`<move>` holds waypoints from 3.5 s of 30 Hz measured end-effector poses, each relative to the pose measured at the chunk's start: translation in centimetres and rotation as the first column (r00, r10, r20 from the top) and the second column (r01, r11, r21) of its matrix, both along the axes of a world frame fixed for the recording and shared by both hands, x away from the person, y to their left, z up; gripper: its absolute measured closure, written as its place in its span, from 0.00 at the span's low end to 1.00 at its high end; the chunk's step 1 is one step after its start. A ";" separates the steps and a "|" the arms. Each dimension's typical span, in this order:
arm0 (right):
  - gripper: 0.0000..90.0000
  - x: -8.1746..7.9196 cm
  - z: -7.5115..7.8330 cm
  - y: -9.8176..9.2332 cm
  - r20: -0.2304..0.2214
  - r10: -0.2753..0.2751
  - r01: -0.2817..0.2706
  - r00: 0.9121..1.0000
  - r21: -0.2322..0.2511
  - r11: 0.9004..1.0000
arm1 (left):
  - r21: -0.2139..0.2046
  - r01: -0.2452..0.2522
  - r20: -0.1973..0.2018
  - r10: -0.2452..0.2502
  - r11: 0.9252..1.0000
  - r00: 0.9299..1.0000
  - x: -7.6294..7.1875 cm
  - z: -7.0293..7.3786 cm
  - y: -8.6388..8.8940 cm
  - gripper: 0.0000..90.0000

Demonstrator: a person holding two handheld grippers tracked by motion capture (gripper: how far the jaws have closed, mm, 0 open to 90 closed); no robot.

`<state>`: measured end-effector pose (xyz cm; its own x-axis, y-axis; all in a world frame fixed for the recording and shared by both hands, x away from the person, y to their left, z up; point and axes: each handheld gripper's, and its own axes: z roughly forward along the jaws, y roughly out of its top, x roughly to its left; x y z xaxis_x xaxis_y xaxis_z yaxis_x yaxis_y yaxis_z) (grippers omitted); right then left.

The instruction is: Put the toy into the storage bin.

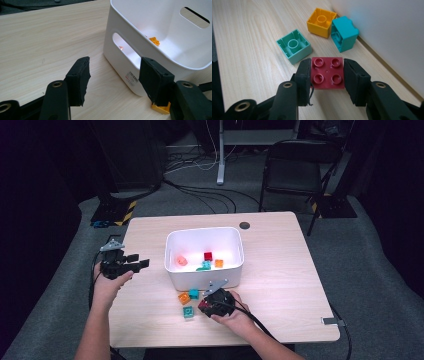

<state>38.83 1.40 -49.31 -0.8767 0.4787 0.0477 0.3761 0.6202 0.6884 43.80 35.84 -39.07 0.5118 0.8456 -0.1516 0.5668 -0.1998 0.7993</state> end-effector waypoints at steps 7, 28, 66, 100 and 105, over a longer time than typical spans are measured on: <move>0.65 -0.1 1.9 -0.7 0.001 0.006 -0.006 1.000 0.006 1.000 | -0.001 -0.002 -0.001 0.002 1.000 1.000 0.0 0.0 0.0 0.46; 0.65 0.4 9.4 -2.8 -0.005 0.017 -0.017 1.000 0.070 0.997 | -0.001 -0.002 -0.003 0.002 1.000 1.000 0.0 0.0 0.0 0.46; 0.65 7.7 15.5 -2.7 0.046 -0.112 0.109 0.993 0.056 0.992 | -0.007 -0.004 -0.001 0.004 1.000 1.000 0.1 -0.1 0.1 0.46; 0.63 13.8 12.4 1.2 0.026 -0.189 0.188 0.982 0.030 0.982 | -0.007 0.006 -0.008 -0.006 1.000 1.000 0.2 -0.2 0.1 0.46; 0.58 13.6 12.6 1.1 0.040 -0.190 0.189 0.981 0.027 0.982 | -0.006 0.008 -0.009 -0.008 1.000 1.000 0.2 -0.2 0.0 0.46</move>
